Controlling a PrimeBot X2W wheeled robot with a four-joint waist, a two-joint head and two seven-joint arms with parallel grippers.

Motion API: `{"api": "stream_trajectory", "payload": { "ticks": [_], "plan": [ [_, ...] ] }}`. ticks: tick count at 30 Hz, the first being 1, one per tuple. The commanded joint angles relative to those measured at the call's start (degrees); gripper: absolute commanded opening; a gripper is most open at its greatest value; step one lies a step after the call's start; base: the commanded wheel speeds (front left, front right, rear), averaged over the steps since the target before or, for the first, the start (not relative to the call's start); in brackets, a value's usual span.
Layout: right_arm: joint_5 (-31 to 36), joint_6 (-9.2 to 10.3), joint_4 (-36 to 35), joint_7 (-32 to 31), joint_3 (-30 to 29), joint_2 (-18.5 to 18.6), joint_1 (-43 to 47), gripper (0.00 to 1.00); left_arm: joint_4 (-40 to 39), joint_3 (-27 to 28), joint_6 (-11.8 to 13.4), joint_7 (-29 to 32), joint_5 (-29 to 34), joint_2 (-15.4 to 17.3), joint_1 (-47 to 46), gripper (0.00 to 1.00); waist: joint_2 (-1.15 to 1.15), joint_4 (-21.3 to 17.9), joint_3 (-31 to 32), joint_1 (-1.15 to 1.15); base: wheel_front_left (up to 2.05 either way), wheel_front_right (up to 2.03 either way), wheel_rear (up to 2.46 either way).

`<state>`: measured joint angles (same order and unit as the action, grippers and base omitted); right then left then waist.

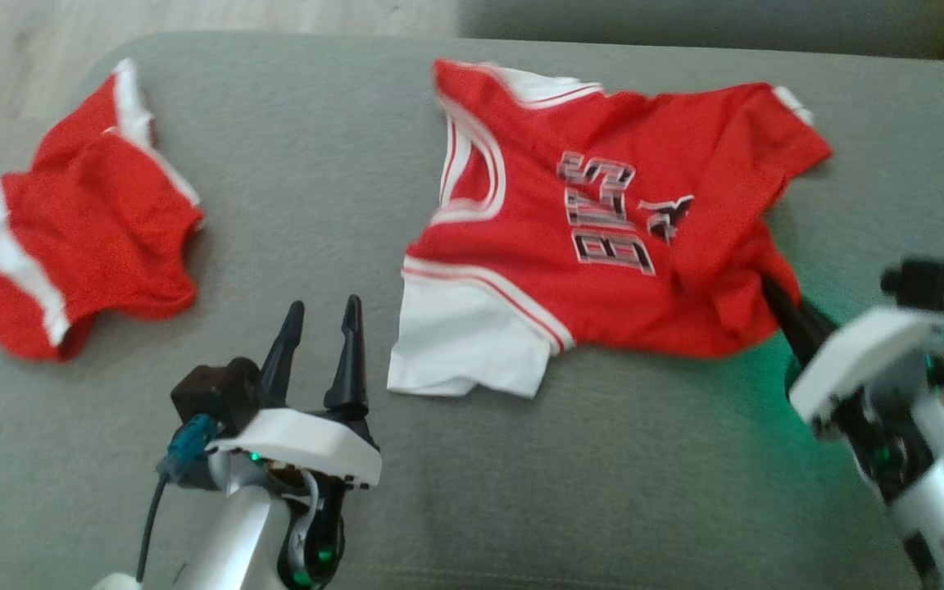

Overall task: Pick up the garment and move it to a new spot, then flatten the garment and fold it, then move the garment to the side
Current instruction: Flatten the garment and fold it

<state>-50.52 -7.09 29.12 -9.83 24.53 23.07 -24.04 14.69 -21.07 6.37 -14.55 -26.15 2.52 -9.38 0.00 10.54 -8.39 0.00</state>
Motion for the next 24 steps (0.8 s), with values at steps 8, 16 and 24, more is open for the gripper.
{"api": "stream_trajectory", "payload": {
  "ticks": [8, 16, 24],
  "plan": [
    [4.3, -0.40, -6.6, 0.9, -8.0, -0.4, 9.3, 1.00, -0.5, 3.2, -1.2, -0.4, 2.0, 0.4, -1.5, 1.00, 0.00, -6.4, 0.3, 0.00, 0.00, 0.00, 0.00],
    [11.3, -0.40, -15.3, -0.5, -14.6, -3.4, 13.9, 1.00, 0.2, 3.5, -1.7, -0.4, 2.4, 0.4, -1.9, 1.00, 0.00, -7.1, 0.8, 0.00, 0.00, 0.00, 0.00],
    [13.5, -0.40, -15.3, -8.4, -16.0, -6.8, 12.7, 1.00, 0.3, 2.9, -1.8, -0.4, 1.7, 0.4, -1.9, 1.00, 0.00, -5.1, 0.8, 0.00, 0.00, 0.00, 0.00]
  ]
}}
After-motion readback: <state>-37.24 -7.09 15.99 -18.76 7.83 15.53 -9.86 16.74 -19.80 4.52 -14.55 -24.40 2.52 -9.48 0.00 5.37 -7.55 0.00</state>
